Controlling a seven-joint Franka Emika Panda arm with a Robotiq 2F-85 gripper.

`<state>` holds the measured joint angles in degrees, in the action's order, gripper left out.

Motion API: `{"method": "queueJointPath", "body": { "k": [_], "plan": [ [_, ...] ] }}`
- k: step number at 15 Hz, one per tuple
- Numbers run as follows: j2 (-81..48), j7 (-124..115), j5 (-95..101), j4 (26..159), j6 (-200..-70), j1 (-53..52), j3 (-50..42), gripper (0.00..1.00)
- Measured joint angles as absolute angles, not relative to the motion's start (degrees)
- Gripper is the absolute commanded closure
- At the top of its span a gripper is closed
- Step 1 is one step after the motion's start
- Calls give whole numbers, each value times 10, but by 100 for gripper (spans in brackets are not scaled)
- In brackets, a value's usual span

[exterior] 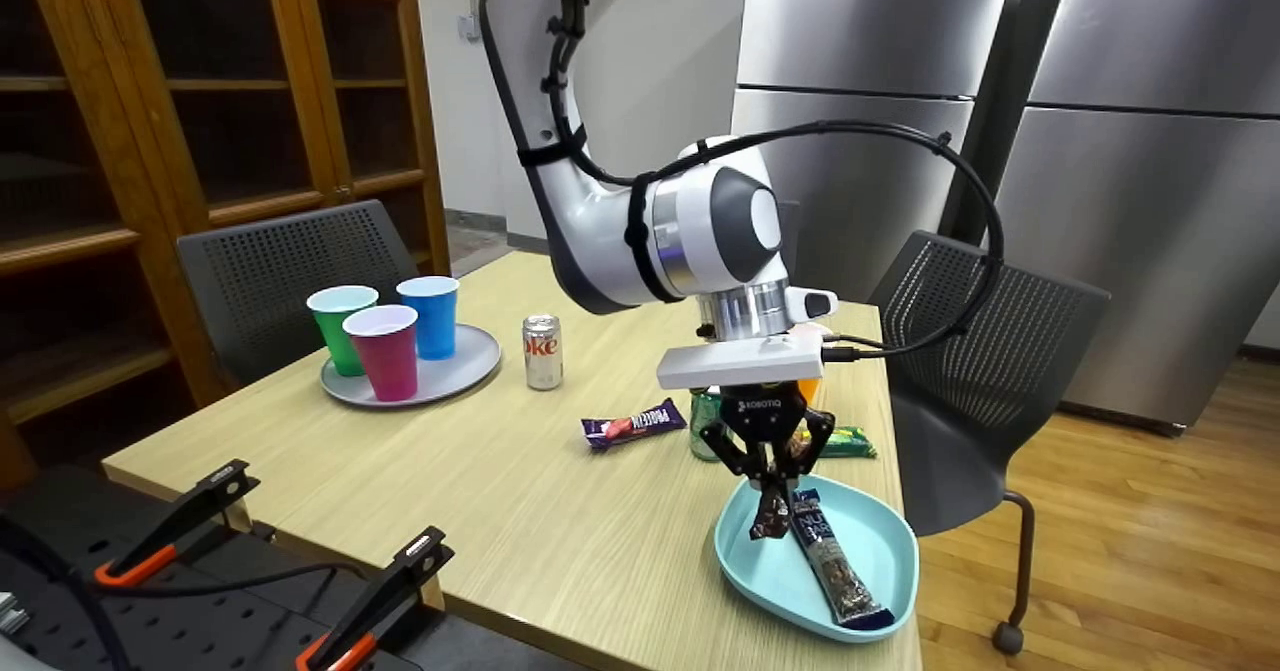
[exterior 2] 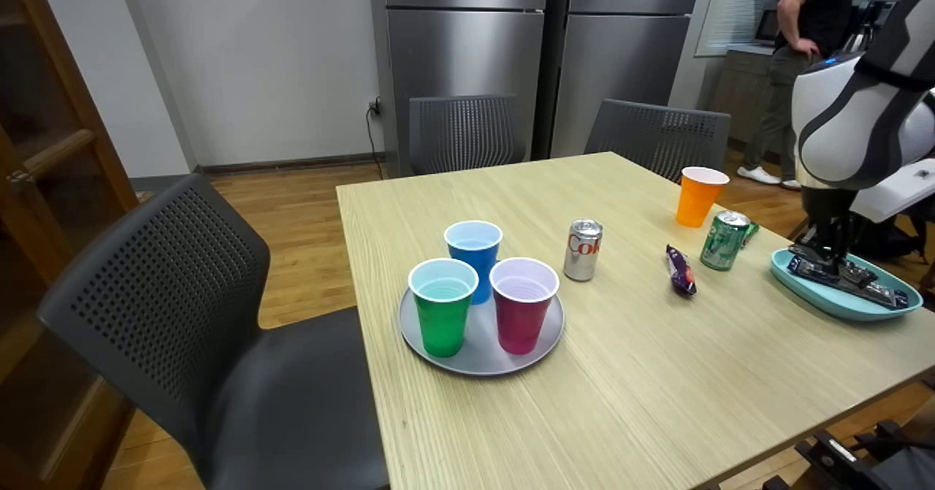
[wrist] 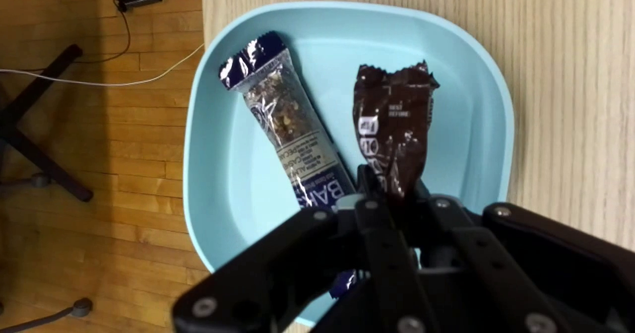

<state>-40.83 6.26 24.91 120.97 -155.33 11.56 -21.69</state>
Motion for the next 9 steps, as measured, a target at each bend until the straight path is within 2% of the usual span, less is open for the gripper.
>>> {"method": "queueJointPath", "body": {
  "k": [1,2,3,9],
  "plan": [
    [-416,63,246,1201,-1551,115,-214,96],
    [-424,63,244,1193,-1549,115,-212,61],
    [-429,63,243,1186,-1549,114,-211,60],
    [-437,63,242,1172,-1549,111,-210,16]
  ]
}}
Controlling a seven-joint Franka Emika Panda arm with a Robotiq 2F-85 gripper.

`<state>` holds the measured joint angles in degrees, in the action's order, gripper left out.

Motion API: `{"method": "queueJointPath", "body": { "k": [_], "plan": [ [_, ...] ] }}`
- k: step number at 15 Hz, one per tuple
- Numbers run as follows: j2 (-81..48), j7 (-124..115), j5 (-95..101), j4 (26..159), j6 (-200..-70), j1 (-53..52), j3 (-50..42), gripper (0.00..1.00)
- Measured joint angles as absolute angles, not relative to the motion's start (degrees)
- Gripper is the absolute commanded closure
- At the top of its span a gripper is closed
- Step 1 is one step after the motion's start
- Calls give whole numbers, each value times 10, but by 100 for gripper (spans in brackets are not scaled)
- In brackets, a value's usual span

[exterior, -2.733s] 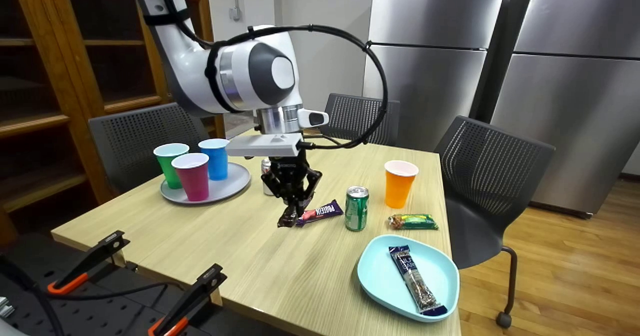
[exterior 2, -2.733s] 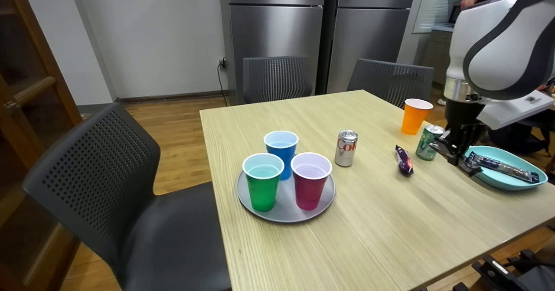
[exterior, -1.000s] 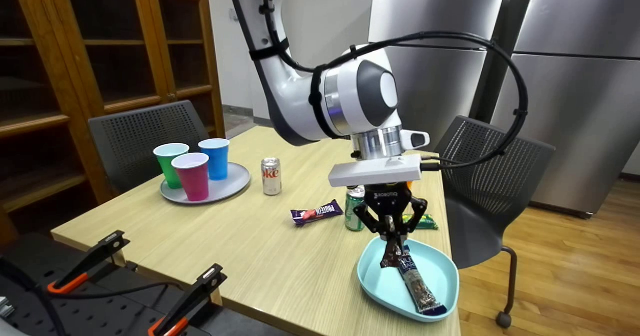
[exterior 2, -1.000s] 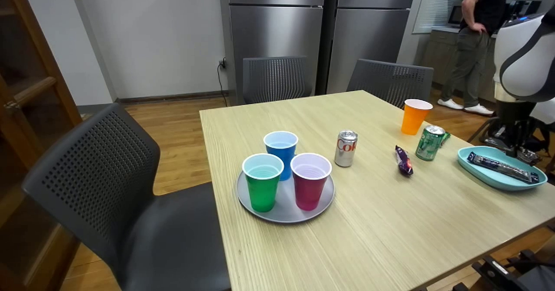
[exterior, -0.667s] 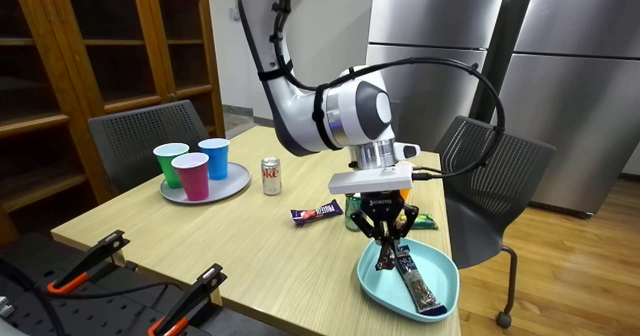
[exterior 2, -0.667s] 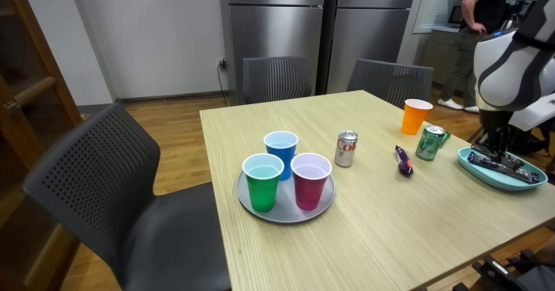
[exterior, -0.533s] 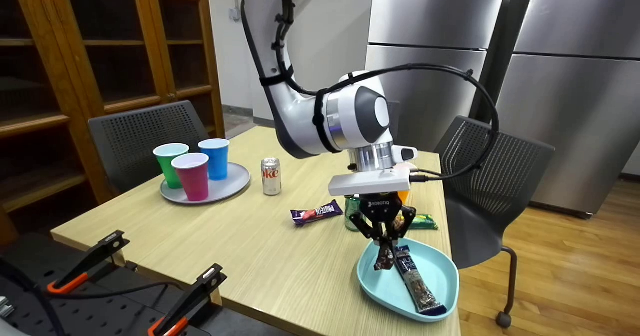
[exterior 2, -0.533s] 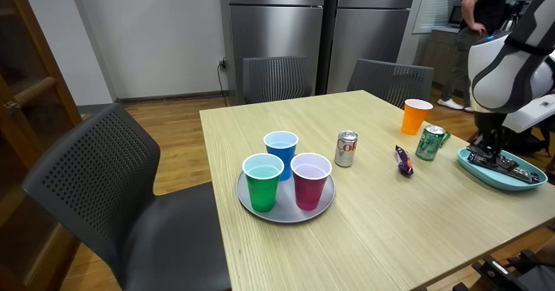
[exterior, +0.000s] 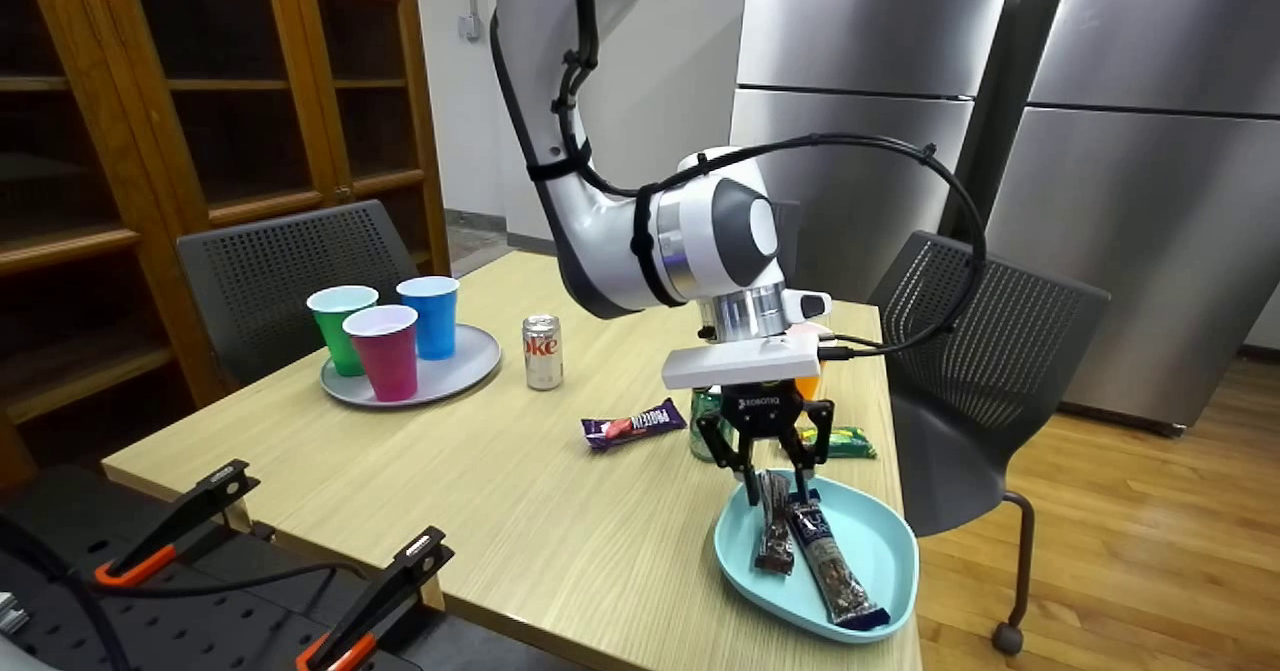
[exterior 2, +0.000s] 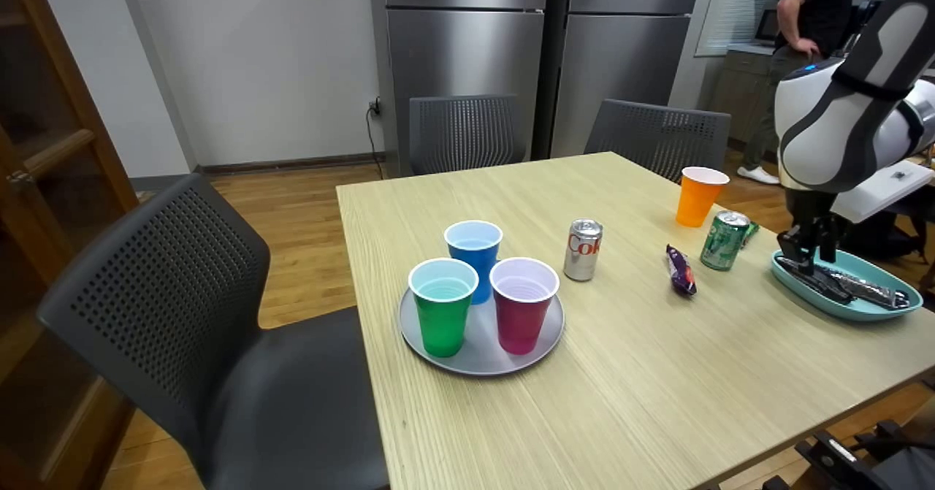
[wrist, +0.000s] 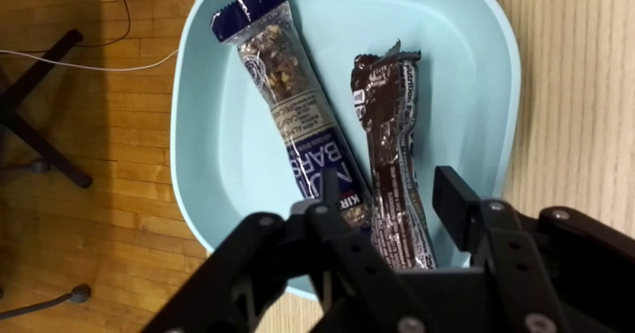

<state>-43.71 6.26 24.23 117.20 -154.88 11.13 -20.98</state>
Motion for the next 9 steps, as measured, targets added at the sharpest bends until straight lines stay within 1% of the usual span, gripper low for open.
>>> {"method": "queueJointPath", "body": {
  "k": [2,3,9],
  "plan": [
    [-433,63,242,1172,-1551,111,-209,2],
    [-430,63,242,1174,-1553,111,-209,0],
    [-393,63,242,1208,-1589,111,-209,0]
  ]
}}
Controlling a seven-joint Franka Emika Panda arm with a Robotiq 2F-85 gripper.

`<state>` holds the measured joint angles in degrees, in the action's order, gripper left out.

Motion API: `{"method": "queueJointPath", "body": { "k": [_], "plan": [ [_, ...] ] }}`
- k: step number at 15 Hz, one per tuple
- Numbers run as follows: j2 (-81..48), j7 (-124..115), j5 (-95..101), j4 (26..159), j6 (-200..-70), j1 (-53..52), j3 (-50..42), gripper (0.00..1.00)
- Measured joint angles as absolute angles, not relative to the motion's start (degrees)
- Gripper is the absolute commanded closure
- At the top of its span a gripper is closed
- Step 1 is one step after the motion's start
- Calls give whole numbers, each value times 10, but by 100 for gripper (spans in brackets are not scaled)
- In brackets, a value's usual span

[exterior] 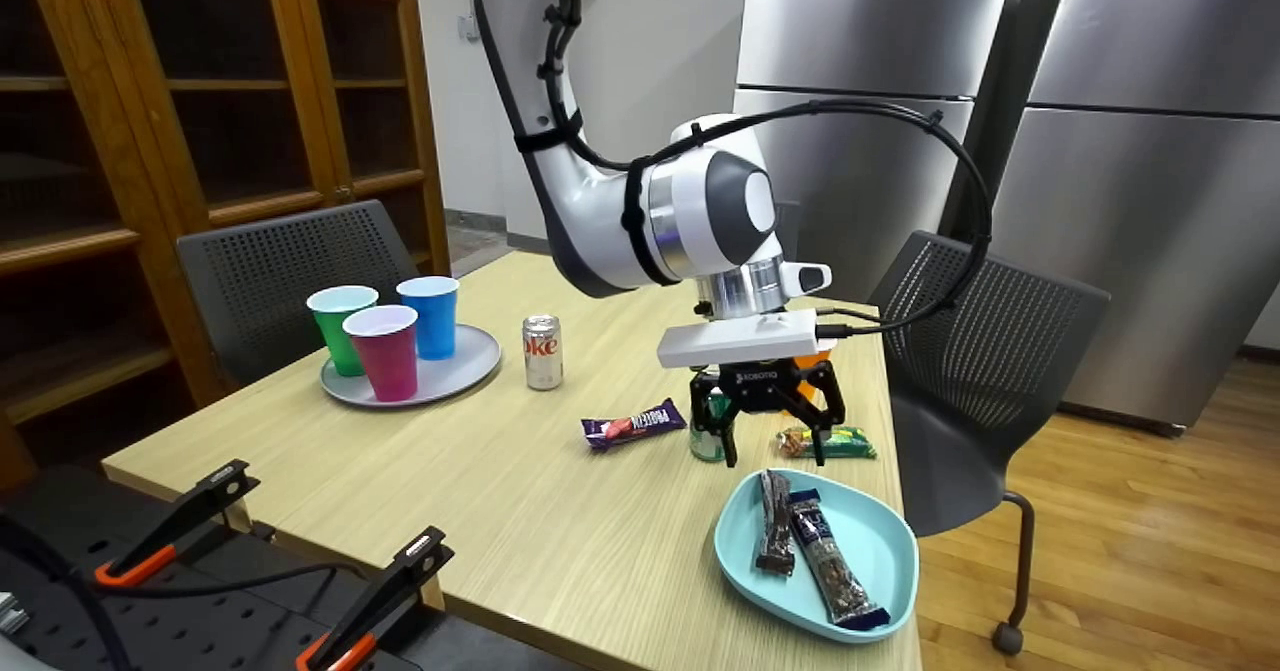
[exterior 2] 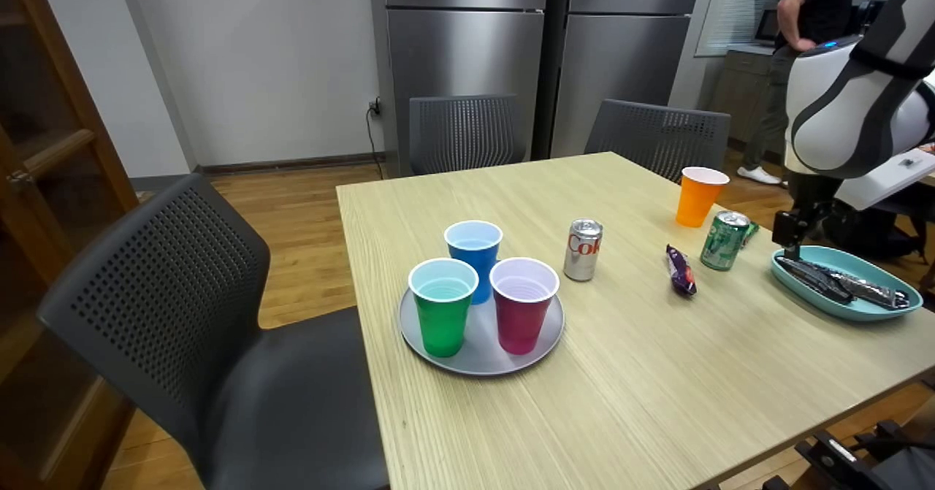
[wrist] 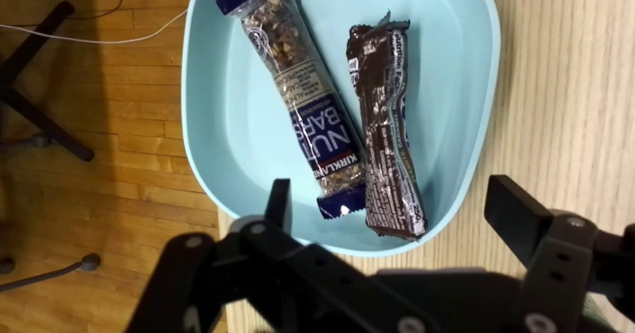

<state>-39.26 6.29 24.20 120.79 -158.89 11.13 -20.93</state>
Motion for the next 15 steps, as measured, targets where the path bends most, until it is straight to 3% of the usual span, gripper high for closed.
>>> {"method": "queueJointPath", "body": {
  "k": [15],
  "plan": [
    [-372,63,242,1233,-1603,111,-209,0]
  ]
}}
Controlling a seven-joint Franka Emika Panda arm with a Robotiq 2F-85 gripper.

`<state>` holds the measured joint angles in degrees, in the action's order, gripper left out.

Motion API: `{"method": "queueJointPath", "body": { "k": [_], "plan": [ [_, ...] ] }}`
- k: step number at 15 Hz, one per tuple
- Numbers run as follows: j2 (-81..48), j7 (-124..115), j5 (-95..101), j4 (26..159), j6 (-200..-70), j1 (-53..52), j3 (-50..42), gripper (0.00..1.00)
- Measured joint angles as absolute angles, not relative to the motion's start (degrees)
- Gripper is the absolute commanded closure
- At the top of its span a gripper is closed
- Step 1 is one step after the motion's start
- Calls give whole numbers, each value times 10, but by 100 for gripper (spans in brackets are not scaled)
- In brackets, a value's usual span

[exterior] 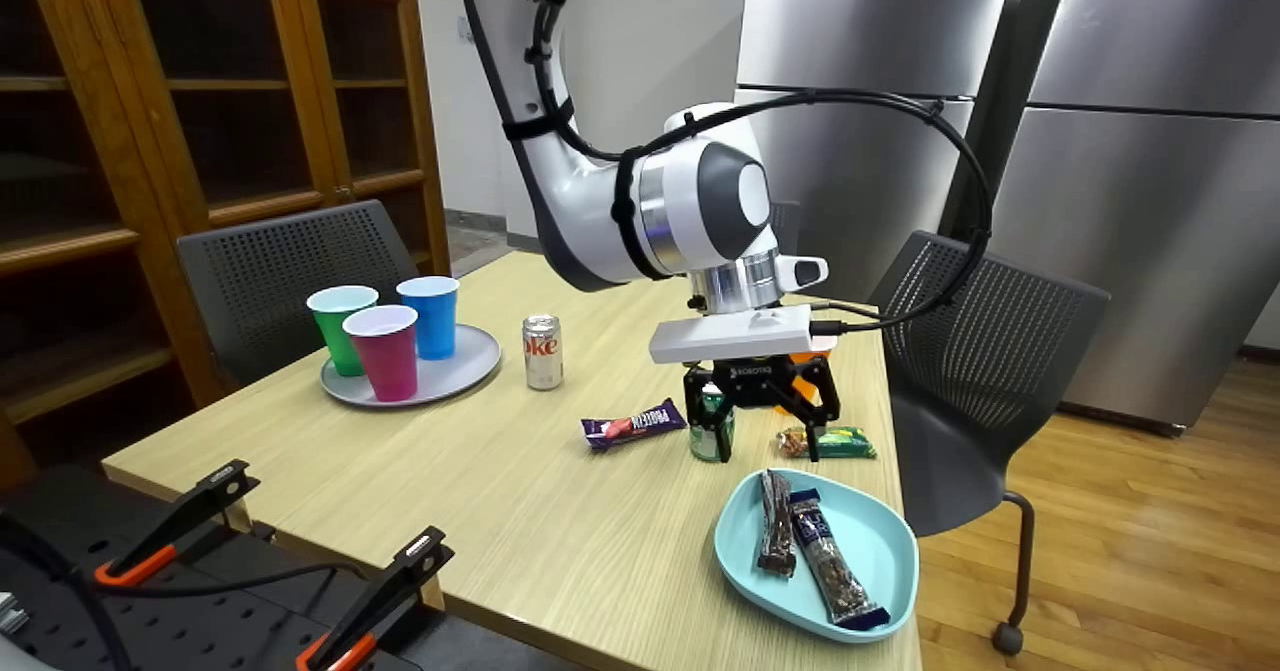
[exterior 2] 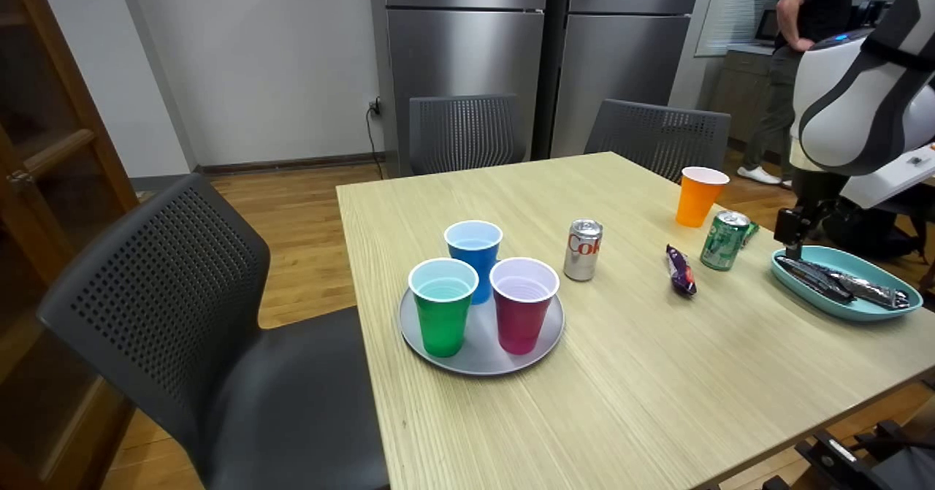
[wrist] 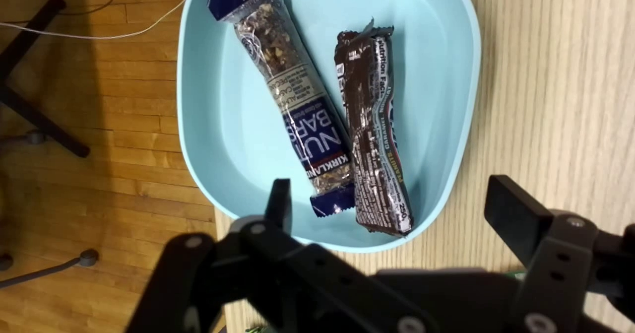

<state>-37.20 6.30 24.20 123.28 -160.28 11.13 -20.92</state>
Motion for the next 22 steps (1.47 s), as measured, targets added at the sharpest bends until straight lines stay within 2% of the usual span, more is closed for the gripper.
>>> {"method": "queueJointPath", "body": {
  "k": [10,22],
  "plan": [
    [-372,66,188,1222,-1602,127,-193,0],
    [-378,147,36,1119,-1529,252,-99,0]
  ]
}}
